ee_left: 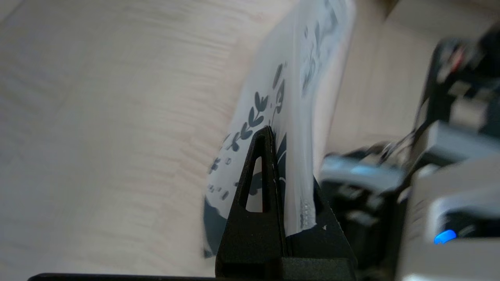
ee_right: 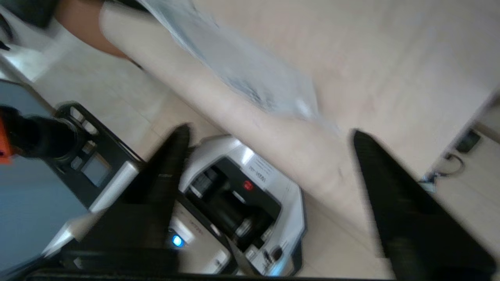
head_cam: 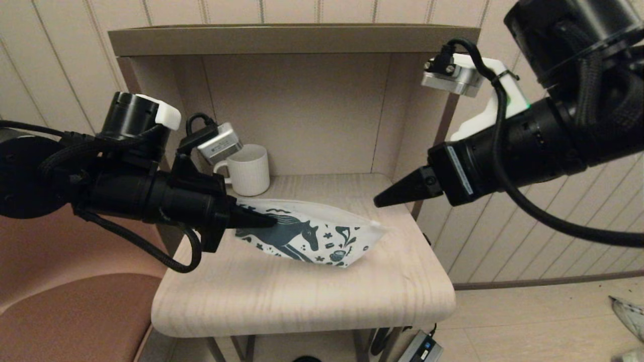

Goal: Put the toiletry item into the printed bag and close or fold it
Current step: Hand it to the other hand

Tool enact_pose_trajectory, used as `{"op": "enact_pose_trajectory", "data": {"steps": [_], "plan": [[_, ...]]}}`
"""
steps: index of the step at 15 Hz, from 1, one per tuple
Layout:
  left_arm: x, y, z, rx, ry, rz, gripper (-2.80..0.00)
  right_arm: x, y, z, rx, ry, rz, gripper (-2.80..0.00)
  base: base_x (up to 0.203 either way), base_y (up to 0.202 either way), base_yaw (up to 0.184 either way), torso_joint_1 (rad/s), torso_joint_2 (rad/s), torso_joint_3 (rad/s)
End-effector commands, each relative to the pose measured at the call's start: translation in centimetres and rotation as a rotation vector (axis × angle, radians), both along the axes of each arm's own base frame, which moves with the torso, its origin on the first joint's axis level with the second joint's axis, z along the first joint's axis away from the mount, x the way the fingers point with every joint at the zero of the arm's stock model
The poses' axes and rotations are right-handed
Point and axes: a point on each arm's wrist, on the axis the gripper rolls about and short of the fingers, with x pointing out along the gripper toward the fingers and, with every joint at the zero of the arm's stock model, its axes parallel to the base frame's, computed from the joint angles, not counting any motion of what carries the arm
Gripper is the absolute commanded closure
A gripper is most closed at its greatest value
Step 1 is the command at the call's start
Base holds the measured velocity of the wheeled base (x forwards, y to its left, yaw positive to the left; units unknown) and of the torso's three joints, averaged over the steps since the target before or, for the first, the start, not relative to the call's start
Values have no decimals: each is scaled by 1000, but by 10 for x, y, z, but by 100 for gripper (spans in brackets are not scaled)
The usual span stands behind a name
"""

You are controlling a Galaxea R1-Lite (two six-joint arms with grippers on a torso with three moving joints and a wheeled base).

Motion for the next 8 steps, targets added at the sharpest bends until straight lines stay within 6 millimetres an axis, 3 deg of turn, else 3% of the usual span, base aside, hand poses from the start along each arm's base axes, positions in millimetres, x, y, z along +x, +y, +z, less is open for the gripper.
{"op": "enact_pose_trajectory", "data": {"steps": [1, 8], "plan": [[3, 3, 5, -39, 42, 40, 0, -7, -15, -2, -12, 6, -26, 0, 0, 0, 0, 0, 0, 0], [10, 8, 13, -158, 121, 131, 0, 2, -27, -24, 10, 7, -52, 0, 0, 0, 0, 0, 0, 0]]}}
